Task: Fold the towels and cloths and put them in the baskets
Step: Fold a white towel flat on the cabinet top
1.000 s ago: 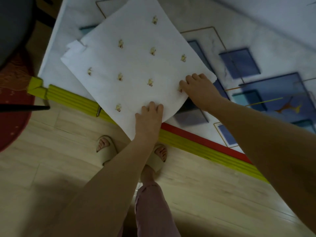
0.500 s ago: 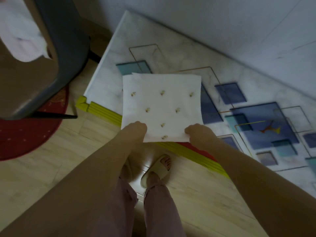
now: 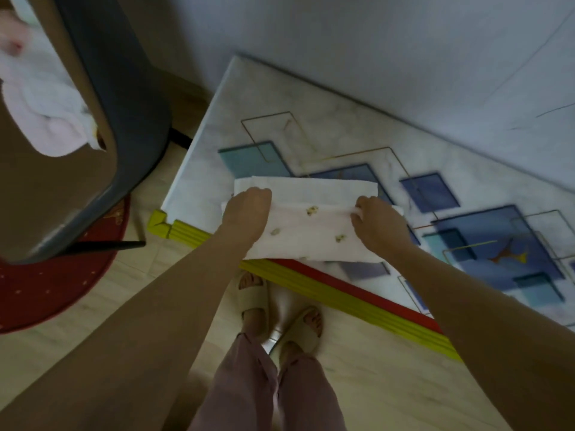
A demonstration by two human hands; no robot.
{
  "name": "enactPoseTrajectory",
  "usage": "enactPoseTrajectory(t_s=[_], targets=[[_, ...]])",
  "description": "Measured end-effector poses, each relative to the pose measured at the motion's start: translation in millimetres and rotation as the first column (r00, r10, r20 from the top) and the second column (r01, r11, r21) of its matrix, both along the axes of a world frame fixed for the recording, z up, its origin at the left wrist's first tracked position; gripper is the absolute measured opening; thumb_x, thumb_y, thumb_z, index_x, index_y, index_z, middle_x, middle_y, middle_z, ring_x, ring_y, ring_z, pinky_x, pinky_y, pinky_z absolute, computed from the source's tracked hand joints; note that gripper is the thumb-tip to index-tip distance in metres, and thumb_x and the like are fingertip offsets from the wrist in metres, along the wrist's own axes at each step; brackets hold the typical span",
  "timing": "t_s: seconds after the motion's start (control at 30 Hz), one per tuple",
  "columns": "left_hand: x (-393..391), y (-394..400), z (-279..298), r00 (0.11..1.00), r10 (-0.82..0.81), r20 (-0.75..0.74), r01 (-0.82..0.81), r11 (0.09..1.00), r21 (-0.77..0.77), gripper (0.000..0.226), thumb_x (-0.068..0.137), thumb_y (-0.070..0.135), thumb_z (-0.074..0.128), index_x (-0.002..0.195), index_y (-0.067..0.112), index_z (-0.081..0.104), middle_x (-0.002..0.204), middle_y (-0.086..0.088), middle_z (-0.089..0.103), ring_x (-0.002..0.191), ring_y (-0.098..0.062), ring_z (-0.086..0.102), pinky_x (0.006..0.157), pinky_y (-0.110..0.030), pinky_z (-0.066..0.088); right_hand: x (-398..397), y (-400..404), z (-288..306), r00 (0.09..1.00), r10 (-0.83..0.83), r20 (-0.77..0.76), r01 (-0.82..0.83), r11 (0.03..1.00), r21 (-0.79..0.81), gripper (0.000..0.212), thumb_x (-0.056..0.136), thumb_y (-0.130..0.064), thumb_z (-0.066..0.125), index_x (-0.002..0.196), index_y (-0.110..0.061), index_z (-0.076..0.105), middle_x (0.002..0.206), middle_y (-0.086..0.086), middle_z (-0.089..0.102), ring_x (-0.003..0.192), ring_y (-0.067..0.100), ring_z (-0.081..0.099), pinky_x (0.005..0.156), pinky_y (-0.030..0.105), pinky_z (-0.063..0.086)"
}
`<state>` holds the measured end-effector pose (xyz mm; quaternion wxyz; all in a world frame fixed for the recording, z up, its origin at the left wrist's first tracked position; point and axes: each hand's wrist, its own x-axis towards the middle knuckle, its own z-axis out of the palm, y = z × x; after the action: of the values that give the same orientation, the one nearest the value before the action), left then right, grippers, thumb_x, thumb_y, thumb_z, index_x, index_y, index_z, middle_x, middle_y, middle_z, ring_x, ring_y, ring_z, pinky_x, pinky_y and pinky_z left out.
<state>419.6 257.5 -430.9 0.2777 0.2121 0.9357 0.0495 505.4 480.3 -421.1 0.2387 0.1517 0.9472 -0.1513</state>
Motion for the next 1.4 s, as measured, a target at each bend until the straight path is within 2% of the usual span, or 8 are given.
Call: enactPoseTrajectory(t_s=[0.23,0.37,0.6,0.77,0.93,1.1,1.27,1.4], targets=[[-39.3,1.0,-44.6,0.996,0.086,0.011,-0.087,0.993,0.082,0.029,0.098,0.003,0.039,0.121,0.002,0.056,0.123,-0.017,0.056,0.11,-0.029,0.053,0.09,-0.035,0.043,-33.0,-6.1,-48.6,0.994,-0.048,-0.102,0.057,0.995,0.081,0.028,0.1,-0.015,0.036,0.121,-0.005,0.052,0.11,0.015,0.057,0.103,0.031,0.05,0.077,0.038,0.041],[-51.9,3.3,-64.5,0.995,0.091,-0.035,-0.087,0.99,0.107,0.018,0.095,-0.001,0.043,0.106,0.0,0.058,0.107,-0.018,0.058,0.097,-0.03,0.055,0.077,-0.04,0.047,-46.9,-3.9,-71.8,0.99,-0.022,-0.14,0.039,0.992,0.118,0.033,0.099,-0.011,0.039,0.13,-0.003,0.05,0.12,0.016,0.057,0.112,0.031,0.05,0.084,0.037,0.042],[-61.3,8.0,-84.8,0.991,0.075,-0.111,-0.064,0.993,0.101,0.02,0.096,0.0,0.042,0.108,0.001,0.057,0.108,-0.017,0.058,0.101,-0.029,0.052,0.068,-0.03,0.033,-58.4,-8.8,-93.7,0.991,-0.076,-0.112,0.097,0.977,0.192,0.031,0.098,-0.007,0.04,0.127,-0.005,0.05,0.121,0.015,0.052,0.113,0.03,0.047,0.08,0.035,0.04],[-68.4,8.2,-91.1,0.95,0.131,-0.283,-0.091,0.984,0.151,0.031,0.091,0.002,0.05,0.122,0.003,0.054,0.124,-0.018,0.054,0.11,-0.032,0.05,0.082,-0.039,0.04,-57.6,-15.7,-100.2,0.951,-0.133,-0.279,0.197,0.956,0.216,0.041,0.098,-0.016,0.044,0.138,-0.007,0.042,0.148,0.02,0.036,0.138,0.035,0.031,0.109,0.045,0.028],[-40.0,-3.5,-113.5,0.896,0.011,-0.444,0.107,0.965,0.238,0.048,0.09,0.008,0.053,0.137,0.004,0.044,0.143,-0.019,0.044,0.13,-0.037,0.044,0.105,-0.052,0.036,-35.8,-32.0,-117.8,0.956,0.112,-0.273,-0.079,0.988,0.131,0.054,0.098,-0.031,0.029,0.148,-0.011,0.027,0.158,0.014,0.015,0.146,0.029,0.013,0.118,0.042,0.007],[-12.0,1.3,-150.4,0.95,-0.179,-0.257,0.207,0.975,0.085,0.062,0.098,0.044,0.021,0.152,0.016,0.012,0.16,-0.009,0.011,0.147,-0.028,0.009,0.118,-0.051,0.004,-31.7,-46.5,-152.0,0.947,0.237,-0.217,-0.224,0.971,0.08,0.061,0.1,-0.045,0.021,0.153,-0.019,0.009,0.16,0.007,0.006,0.148,0.023,0.003,0.12,0.04,0.0],[-24.9,-13.0,-167.2,0.932,-0.213,-0.294,0.239,0.969,0.056,0.07,0.096,0.061,0.019,0.153,0.021,0.013,0.16,-0.006,0.008,0.147,-0.031,0.005,0.115,-0.059,0.003,-27.6,-19.4,-169.9,0.973,0.077,-0.216,-0.048,0.99,0.133,0.063,0.099,-0.051,0.017,0.153,-0.024,0.001,0.161,0.003,-0.001,0.148,0.018,-0.004,0.119,0.034,-0.009],[-22.5,1.2,-153.7,0.973,-0.054,-0.225,0.057,0.998,0.01,0.077,0.091,0.064,0.007,0.152,0.02,-0.004,0.16,-0.007,-0.008,0.146,-0.033,-0.008,0.115,-0.054,-0.011,-22.6,-6.6,-162.8,0.939,-0.256,-0.227,0.298,0.938,0.174,0.064,0.099,-0.049,0.014,0.154,-0.017,0.003,0.161,0.01,0.0,0.148,0.023,-0.003,0.12,0.041,-0.005]])
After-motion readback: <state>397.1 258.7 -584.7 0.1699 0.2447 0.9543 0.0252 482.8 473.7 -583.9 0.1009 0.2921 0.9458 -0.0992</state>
